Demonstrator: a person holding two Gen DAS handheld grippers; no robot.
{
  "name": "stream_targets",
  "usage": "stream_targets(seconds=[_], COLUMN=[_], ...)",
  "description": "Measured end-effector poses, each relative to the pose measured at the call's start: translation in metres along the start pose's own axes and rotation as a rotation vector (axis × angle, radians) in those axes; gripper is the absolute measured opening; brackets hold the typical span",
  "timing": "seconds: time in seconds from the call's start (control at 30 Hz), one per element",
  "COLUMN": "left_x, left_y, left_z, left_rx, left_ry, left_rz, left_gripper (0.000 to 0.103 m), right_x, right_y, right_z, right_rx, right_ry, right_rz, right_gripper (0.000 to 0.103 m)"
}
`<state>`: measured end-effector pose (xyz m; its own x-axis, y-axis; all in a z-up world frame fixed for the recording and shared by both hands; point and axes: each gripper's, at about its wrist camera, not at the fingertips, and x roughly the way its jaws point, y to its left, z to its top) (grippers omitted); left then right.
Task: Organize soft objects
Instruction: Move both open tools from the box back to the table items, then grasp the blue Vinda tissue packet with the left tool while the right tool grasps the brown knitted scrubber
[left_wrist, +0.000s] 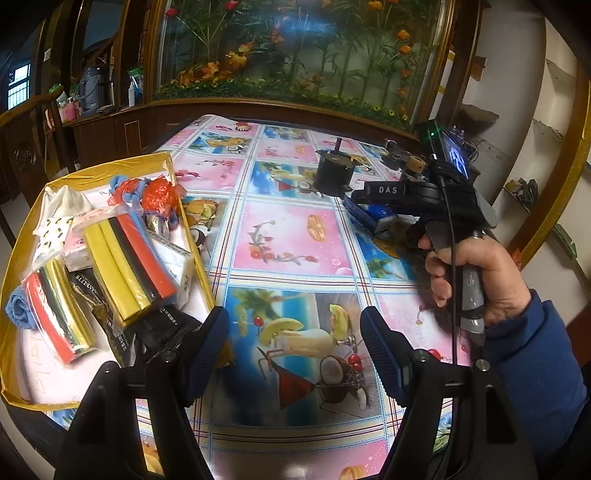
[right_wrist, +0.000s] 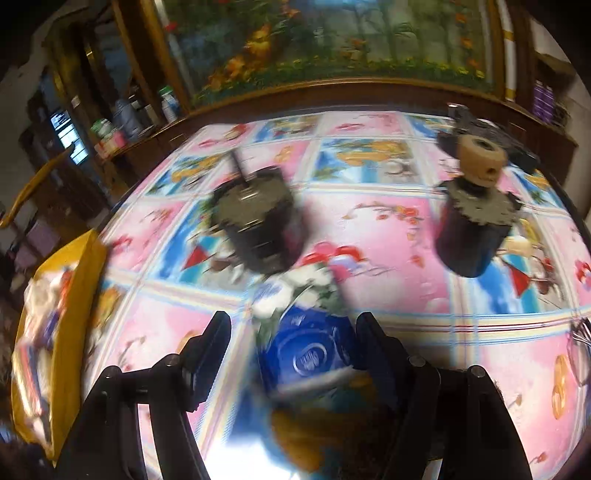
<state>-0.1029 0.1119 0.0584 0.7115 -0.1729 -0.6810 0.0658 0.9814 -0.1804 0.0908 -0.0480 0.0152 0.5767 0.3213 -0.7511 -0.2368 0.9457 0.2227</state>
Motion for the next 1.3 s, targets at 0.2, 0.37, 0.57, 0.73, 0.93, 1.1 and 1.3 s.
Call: stream_targets(seconds=[0.2, 0.37, 0.57, 0.73, 0.93, 1.1, 1.3], left_x=[0.0, 0.004, 0.03, 0.078, 0.143, 0.181, 0.203], left_y=[0.008, 0.0, -0.03, -0.058, -0.074, -0.08, -0.077], left_z=[0.005, 0.02, 0.054, 0.086, 0.107, 0.114, 0.116], left_rx=[-0.022, -0.001, 0.042, 0.054, 0.073, 0.103, 0.074], left_ry=[0.016, 0.029, 0.052, 0.128, 0.205, 0.246, 0.239], left_rz=[0.0, -0.021, -0.051, -0.049, 0.037, 0.098, 0.098], left_gripper=[0.074, 0.077, 0.085, 0.085, 0.085, 0.085, 0.063], right_x=[-0.023, -0.065, -0.096, -0.099, -0.115, -0.116, -0.114], right_y=[0.026, -0.003, -0.065, -0.1, -0.105, -0.107, -0.104], right_z=[-0.014, -0.009, -0.024, -0.029, -0.028, -0.029, -0.03], right_rx=[-0.057, 0.007, 0.107, 0.23, 0.264, 0.29, 0.287], right_ry=[0.024, -0.067, -0.132, -0.146, -0.188, -0.183, -0.171], right_rz=[0.182, 0.198, 0.153, 0.179, 0.22, 0.243, 0.267], right_gripper=[0.076, 0.076, 0.077, 0.077, 0.078, 0.078, 0.078])
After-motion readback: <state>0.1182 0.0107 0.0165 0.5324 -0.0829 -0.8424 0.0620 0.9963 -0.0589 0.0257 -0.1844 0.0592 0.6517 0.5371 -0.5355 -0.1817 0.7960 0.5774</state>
